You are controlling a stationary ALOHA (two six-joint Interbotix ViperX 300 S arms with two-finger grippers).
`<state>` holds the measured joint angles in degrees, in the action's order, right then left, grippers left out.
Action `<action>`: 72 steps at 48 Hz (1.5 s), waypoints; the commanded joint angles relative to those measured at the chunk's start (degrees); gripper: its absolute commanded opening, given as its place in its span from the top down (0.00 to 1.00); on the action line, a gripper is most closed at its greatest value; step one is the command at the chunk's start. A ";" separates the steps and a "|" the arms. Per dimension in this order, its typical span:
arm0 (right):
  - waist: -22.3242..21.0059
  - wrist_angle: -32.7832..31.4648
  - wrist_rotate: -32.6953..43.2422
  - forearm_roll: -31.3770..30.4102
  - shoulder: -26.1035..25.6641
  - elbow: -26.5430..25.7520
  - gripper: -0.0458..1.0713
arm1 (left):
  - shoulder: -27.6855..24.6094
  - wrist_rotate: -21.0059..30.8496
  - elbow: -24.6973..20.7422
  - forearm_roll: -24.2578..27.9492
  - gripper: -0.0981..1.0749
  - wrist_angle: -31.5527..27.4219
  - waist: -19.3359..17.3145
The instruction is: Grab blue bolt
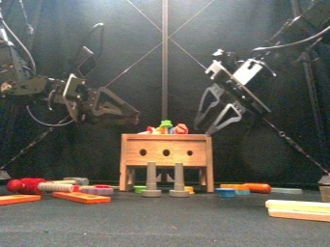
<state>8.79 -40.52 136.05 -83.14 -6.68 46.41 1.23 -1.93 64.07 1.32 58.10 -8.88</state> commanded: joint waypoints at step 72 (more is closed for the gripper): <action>-4.48 7.73 -22.15 23.55 -5.45 1.05 0.24 | 7.73 -0.09 8.26 -8.26 0.22 -6.42 -1.32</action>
<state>5.19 -31.73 121.29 -66.36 -11.51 50.71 8.44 -1.85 72.95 -6.77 51.86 -10.11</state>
